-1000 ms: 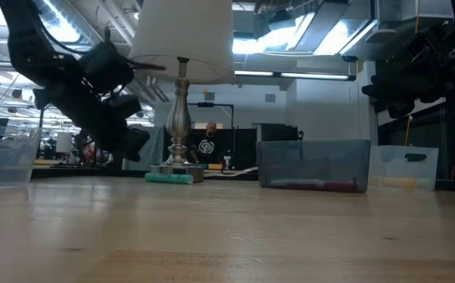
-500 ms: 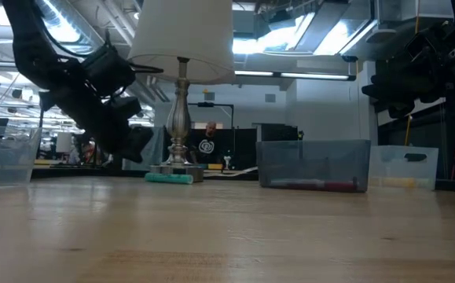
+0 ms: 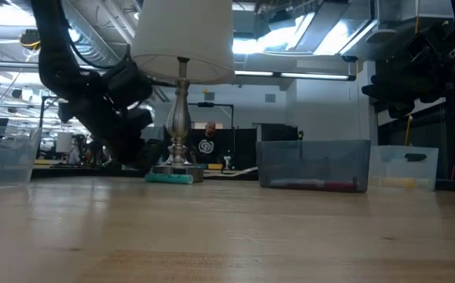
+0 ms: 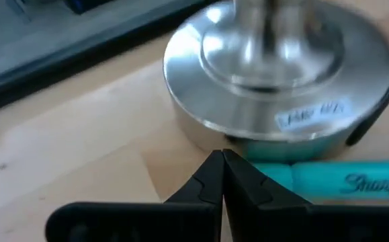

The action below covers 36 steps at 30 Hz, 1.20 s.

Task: Pick & Place Markers
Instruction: Put the light blue highlighter pen into the right transparent bin

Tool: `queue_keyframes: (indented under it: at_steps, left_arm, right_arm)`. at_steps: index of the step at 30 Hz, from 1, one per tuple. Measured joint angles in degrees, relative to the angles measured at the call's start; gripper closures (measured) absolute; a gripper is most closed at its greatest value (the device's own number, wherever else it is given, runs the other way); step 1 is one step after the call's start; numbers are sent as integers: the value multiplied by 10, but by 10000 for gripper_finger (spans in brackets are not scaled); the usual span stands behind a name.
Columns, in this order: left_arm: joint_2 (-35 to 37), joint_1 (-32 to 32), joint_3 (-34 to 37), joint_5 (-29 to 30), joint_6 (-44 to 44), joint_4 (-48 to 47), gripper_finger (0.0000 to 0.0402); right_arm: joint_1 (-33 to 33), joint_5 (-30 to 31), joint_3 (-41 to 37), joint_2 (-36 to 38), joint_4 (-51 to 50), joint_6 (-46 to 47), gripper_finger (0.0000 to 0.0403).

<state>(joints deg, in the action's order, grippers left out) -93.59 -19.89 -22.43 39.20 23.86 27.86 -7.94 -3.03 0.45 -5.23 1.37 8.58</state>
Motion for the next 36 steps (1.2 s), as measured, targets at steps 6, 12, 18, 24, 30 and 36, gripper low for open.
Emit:
queue_keyframes:
  at_steps: [6,12,18,24,30,36]
  left_arm:
    - [-46,-2,-9,3,17,3,400]
    - [-64,20,-8,-24,-28,61,400]
    - [-59,55,-9,-114,-46,83,400]
    - [-60,118,-3,-150,-68,118,400]
    - [-25,180,47,-216,-101,232,400]
    - [67,204,164,-215,-83,345,400]
  right_arm:
    - [0,0,0,0,0,0,243]
    - [0,0,0,0,0,0,243]
    - [0,0,0,0,0,0,243]
    - [0,0,0,0,0,0,243]
    - [0,0,0,0,0,0,243]
    - [0,0,0,0,0,0,243]
